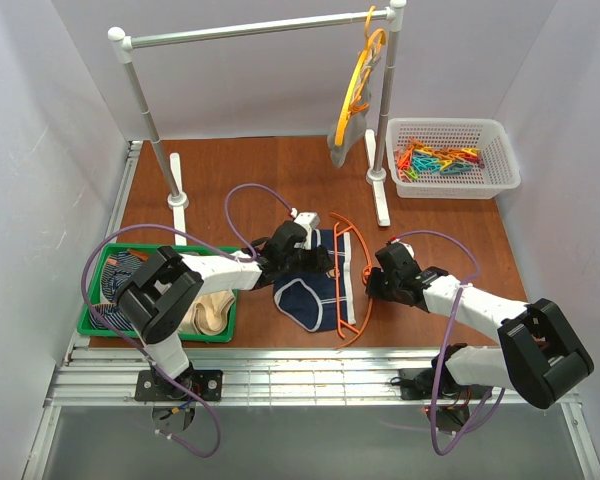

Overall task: Clip the underwear to the hanger
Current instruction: Adjust the underwear on the clothesline.

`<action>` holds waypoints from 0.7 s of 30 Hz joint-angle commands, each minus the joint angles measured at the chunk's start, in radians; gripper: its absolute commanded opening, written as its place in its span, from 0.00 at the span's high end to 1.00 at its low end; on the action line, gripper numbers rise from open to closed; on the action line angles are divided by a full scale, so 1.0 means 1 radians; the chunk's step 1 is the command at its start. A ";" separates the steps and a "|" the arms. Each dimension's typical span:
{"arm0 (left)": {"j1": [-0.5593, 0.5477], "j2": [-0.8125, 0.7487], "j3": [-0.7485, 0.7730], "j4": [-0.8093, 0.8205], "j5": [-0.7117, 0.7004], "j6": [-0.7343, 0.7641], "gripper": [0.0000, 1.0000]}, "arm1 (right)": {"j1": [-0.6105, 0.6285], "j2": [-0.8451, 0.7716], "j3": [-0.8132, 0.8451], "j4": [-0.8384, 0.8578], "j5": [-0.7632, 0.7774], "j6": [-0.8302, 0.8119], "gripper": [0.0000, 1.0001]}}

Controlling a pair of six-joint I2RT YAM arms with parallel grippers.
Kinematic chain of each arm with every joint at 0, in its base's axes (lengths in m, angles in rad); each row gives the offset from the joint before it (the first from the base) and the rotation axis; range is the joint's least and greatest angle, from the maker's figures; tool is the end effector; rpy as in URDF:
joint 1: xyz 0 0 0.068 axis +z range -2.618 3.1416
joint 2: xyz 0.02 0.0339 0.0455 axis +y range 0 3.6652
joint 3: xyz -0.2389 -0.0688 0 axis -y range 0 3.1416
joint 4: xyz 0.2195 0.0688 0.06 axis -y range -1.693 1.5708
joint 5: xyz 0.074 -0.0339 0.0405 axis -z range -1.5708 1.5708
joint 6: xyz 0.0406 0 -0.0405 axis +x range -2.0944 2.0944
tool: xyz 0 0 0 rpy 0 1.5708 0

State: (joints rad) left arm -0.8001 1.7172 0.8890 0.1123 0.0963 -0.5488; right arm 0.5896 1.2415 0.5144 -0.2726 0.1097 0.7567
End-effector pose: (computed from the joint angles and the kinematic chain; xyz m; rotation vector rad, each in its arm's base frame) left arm 0.2297 -0.2422 0.1536 0.3556 2.3919 -0.7787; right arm 0.1757 0.1122 0.1423 0.2592 2.5923 0.3649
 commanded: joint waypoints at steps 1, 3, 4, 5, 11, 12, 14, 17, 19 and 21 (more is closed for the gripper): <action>0.010 -0.053 -0.025 -0.011 -0.006 0.016 0.38 | -0.004 0.026 -0.008 -0.131 0.093 0.006 0.96; 0.012 -0.054 -0.033 -0.008 -0.003 0.018 0.38 | -0.004 0.029 0.001 -0.134 0.097 0.007 0.96; 0.012 -0.054 -0.041 -0.005 -0.003 0.021 0.38 | -0.002 0.029 0.004 -0.135 0.100 0.006 0.96; 0.013 -0.053 -0.042 -0.003 -0.003 0.021 0.38 | -0.004 0.030 0.006 -0.140 0.102 0.006 0.96; 0.021 -0.030 -0.077 0.006 -0.004 0.021 0.38 | -0.004 0.038 0.027 -0.155 0.111 0.004 0.96; 0.022 -0.030 -0.084 0.007 -0.007 0.024 0.38 | -0.002 0.041 0.029 -0.158 0.114 0.001 0.96; 0.027 -0.025 -0.097 0.010 -0.009 0.024 0.38 | -0.004 0.049 0.032 -0.162 0.114 0.001 0.96; 0.030 -0.019 -0.107 0.013 -0.013 0.023 0.38 | -0.004 0.059 0.033 -0.165 0.110 0.000 0.96; 0.033 -0.019 -0.116 0.013 -0.017 0.024 0.38 | -0.004 0.062 0.035 -0.166 0.111 -0.003 0.96; 0.036 -0.027 -0.120 0.012 -0.021 0.026 0.38 | -0.004 0.064 0.036 -0.168 0.111 -0.002 0.96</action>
State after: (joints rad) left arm -0.7761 1.7111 0.7944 0.1539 0.0967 -0.5388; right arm 0.5896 1.2724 0.5587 -0.3408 0.1593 0.7559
